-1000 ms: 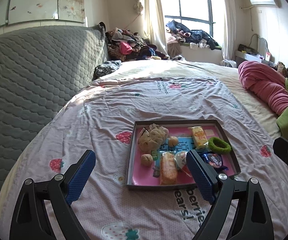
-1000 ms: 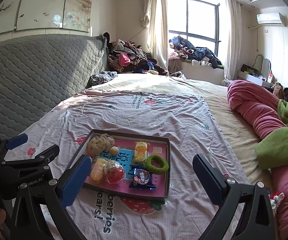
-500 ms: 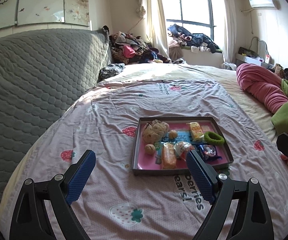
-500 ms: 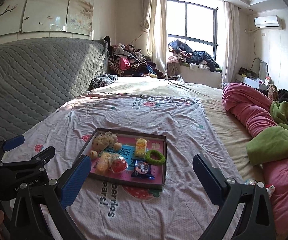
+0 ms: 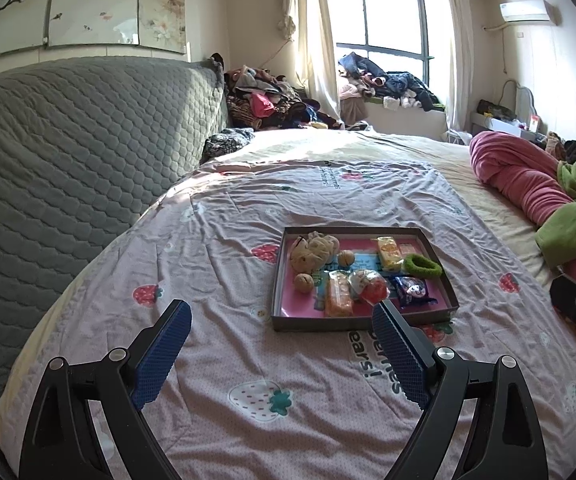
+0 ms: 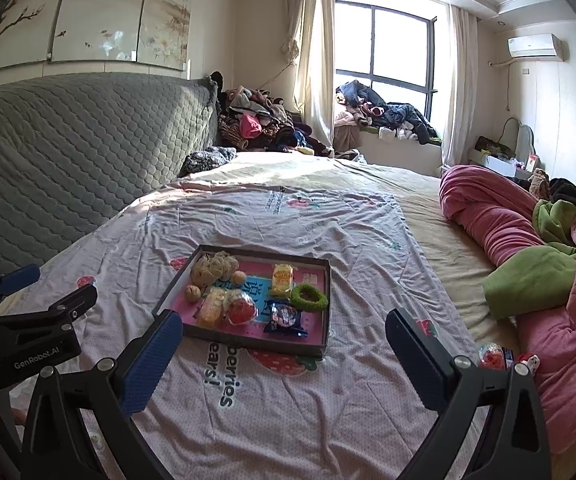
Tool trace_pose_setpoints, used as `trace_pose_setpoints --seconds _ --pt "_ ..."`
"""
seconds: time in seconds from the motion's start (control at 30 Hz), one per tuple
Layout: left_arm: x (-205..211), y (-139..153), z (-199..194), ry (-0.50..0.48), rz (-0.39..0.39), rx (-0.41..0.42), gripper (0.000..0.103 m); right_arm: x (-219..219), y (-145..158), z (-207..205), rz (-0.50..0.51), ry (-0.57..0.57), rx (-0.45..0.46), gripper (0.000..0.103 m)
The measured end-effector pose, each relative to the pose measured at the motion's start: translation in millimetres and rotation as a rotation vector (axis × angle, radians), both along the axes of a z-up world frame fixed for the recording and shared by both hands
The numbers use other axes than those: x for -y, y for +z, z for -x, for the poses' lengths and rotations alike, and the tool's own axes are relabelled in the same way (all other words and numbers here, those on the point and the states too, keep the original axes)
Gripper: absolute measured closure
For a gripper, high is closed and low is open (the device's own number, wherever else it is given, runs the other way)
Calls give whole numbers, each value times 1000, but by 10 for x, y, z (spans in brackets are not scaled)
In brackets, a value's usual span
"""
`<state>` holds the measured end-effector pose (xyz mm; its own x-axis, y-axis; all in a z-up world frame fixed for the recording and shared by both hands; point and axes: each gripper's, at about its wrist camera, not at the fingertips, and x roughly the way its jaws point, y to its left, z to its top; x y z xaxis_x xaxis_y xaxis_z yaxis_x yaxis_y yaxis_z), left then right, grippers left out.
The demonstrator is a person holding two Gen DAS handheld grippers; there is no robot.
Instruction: Organize objects
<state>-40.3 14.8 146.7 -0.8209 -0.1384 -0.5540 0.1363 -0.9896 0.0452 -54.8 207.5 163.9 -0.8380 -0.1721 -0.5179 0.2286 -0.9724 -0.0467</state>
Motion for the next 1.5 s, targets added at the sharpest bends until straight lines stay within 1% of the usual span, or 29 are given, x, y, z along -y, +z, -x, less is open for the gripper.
trace_pose_setpoints --seconds 0.23,0.37,0.53,0.7,1.0,1.17,1.3,1.5 --pt "-3 -132 -121 -3 -13 19 10 -6 -168 -75 -10 -2 39 0" --pt "-10 -165 -173 -6 -17 21 10 -16 -264 -116 5 0 58 0" --pt "-2 -179 -250 -7 -26 12 10 -4 -355 -185 -5 1 64 0" --pt "33 -292 -290 -1 -30 25 10 5 -414 -211 -14 -1 66 0" --pt "58 -533 -302 -2 -31 62 10 44 -618 -210 -16 7 103 0" --pt "65 -595 -288 -2 -32 68 10 43 -725 -220 -15 8 114 0" --pt "66 -642 -279 0 -34 68 10 49 -753 -221 -19 8 118 0" --pt "42 -778 -246 -2 -26 90 10 43 -834 -212 -22 2 122 0"
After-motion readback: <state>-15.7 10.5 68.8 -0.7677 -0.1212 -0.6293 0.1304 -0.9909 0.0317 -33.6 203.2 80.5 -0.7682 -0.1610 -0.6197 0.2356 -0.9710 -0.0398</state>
